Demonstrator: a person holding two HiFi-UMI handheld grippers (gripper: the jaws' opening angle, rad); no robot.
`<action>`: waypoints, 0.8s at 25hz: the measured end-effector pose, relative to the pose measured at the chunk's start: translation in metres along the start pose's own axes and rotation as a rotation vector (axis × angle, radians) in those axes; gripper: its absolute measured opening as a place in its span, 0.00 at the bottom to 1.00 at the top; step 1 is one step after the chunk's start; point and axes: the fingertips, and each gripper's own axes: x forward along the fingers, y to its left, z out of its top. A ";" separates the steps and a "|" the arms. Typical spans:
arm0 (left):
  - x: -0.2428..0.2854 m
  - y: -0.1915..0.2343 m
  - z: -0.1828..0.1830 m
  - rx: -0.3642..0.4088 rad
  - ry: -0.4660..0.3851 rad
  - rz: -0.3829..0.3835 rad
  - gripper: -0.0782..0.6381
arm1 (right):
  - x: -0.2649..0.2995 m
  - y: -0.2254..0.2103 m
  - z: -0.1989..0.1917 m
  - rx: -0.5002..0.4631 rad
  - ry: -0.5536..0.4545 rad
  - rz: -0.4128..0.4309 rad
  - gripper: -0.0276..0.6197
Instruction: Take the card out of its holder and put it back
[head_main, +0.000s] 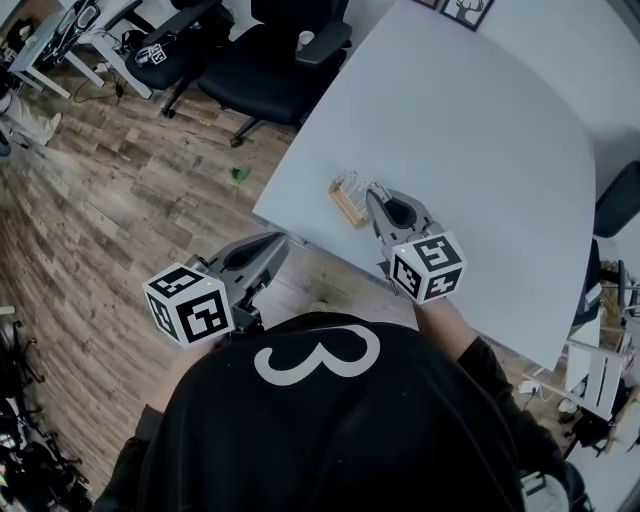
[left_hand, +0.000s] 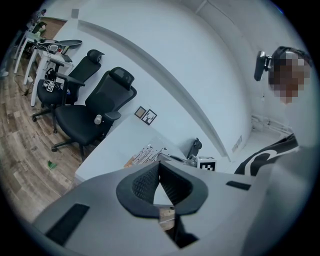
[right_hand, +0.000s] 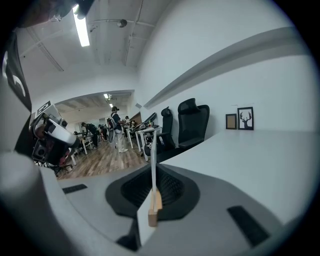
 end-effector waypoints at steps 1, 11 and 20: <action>-0.001 0.001 0.000 -0.003 0.000 0.002 0.13 | 0.001 0.000 -0.001 0.003 0.001 0.002 0.08; 0.001 0.008 -0.009 -0.036 0.005 0.027 0.13 | 0.009 -0.002 -0.028 0.028 0.062 0.012 0.08; 0.007 0.013 -0.030 -0.069 0.056 0.022 0.13 | 0.005 0.002 -0.029 0.048 0.047 0.025 0.08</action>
